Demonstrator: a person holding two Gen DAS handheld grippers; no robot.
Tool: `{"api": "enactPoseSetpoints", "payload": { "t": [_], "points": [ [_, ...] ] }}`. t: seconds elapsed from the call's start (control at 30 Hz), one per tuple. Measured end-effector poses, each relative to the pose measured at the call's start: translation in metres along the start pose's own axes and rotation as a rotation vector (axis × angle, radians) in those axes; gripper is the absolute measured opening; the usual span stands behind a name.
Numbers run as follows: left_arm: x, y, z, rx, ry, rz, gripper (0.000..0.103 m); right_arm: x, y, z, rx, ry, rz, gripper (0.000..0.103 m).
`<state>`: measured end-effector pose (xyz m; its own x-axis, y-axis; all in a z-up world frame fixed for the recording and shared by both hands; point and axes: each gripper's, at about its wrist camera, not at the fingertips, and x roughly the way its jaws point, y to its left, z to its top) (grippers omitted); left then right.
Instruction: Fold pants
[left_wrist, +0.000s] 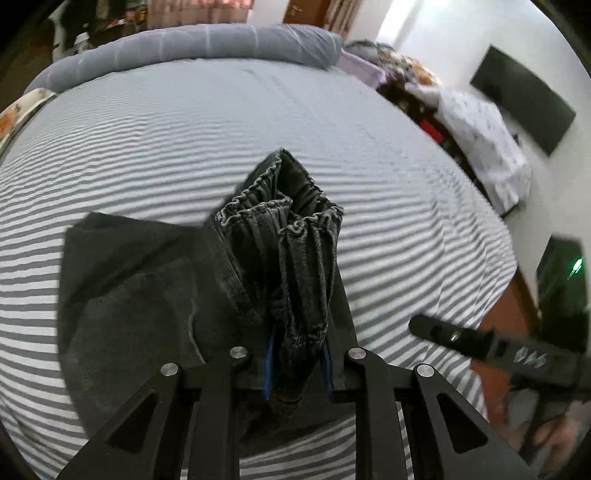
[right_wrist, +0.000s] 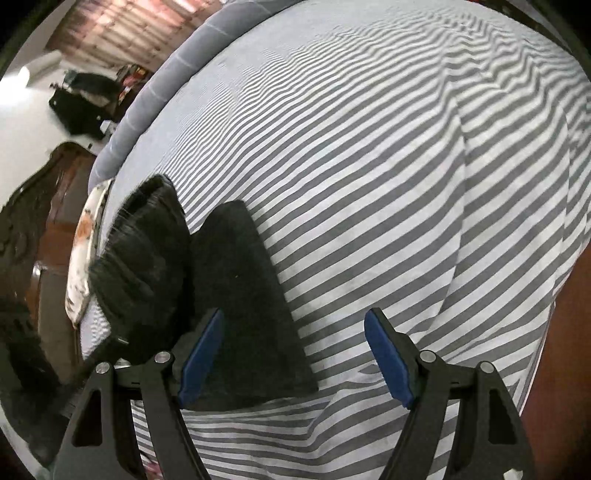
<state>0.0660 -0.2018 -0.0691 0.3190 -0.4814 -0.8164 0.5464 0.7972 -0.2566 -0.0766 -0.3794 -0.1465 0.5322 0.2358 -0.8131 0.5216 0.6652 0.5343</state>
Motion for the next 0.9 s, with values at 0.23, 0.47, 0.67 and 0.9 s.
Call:
{"api": "enactPoseSetpoints", "payload": {
  "t": [0.23,0.47,0.67,0.9],
  "points": [
    [0.012,-0.013,-0.018,0.085,0.005,0.039,0.02,0.011,-0.005,0.002,0.031,0.021,0.028,0.076],
    [0.022,-0.01,-0.024,0.091,0.065,0.006,0.032,0.018,-0.001,0.002,0.016,0.032,0.038,0.076],
    [0.002,-0.008,-0.03,0.111,0.066,-0.071,0.038,0.015,0.004,0.002,0.005,0.026,0.092,0.076],
    [-0.027,0.036,-0.037,0.06,0.028,-0.003,0.047,0.036,0.027,0.0,-0.015,0.105,0.184,0.076]
  ]
}}
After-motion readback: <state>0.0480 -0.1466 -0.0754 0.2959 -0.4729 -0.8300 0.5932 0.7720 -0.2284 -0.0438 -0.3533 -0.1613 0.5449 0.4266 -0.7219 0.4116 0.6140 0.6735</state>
